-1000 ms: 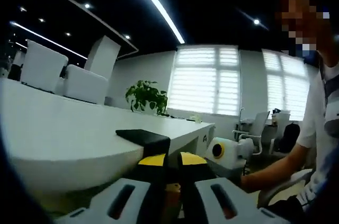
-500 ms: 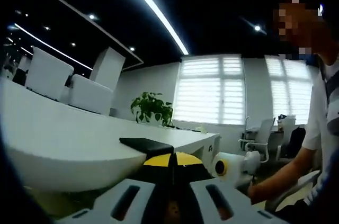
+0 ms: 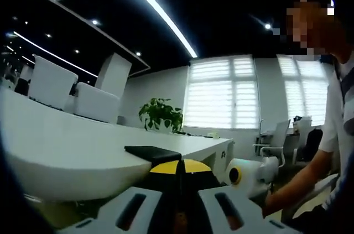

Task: Clamp the fixed fixture on the desktop, loosen the retaining clip, secure it to the edge of the desk, and tighten the retaining clip.

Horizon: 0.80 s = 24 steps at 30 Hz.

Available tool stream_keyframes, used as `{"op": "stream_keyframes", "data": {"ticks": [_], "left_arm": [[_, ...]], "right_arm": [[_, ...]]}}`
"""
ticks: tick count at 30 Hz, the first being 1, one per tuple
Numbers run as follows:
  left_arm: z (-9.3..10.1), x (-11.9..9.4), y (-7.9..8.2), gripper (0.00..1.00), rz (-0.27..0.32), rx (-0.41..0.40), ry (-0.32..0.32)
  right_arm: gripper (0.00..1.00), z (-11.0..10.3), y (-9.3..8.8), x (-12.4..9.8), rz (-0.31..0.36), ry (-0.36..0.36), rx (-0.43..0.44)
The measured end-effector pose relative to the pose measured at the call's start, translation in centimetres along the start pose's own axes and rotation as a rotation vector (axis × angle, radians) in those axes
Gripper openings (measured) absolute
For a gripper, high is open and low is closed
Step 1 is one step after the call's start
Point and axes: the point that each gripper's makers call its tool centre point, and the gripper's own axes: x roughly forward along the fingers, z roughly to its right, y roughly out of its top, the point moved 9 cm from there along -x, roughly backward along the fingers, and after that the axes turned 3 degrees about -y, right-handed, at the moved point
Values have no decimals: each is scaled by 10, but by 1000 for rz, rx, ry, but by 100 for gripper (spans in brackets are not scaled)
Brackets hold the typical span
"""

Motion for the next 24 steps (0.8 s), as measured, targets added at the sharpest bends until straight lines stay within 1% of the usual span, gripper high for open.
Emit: {"op": "stream_keyframes", "data": {"ticks": [1,2,3,4,5,6,7,8,9,10,11,12,14,17,21,24], "left_arm": [[0,0,0,3,0,3,-1],[0,0,0,3,2,2,-2],[-1,0,0,3,4,-2,-4],[-1,0,0,3,7,-3,-5],[0,0,0,3,11,-3,-7],[0,1,0,3,14,-2,-10],[0,1,0,3,15,-3,-11],[0,1,1,3,16,-4,-14],[0,1,1,3,17,-5,-15],[-1,1,2,3,20,-7,-18],[-1,2,2,3,24,-12,-22],[-2,1,2,3,29,-20,-28],[-3,2,1,3,40,-24,-40],[-4,4,-2,2,71,-33,-66],[-4,4,-2,2,87,-33,-77],[-3,4,-2,2,89,-21,-77]], "right_arm": [[44,0,1,0,17,-73,-56],[45,-8,-1,-2,20,-141,-42],[42,-15,-5,-5,-5,-183,-12],[39,-23,-7,-5,-41,-209,20],[36,-31,-6,-4,-58,-209,32],[36,-39,-2,-4,-35,-217,12],[36,-44,4,-3,22,-247,11],[36,-48,6,-2,48,-261,13],[36,-53,7,-2,56,-285,12],[36,-58,4,2,40,-292,16],[37,-63,5,3,46,-304,8],[36,-61,3,7,47,-346,-35],[35,-60,2,11,46,-358,-29],[33,-55,2,18,58,-392,-48],[30,-50,2,13,75,-427,-63],[29,-47,0,12,73,-453,-47]]}}
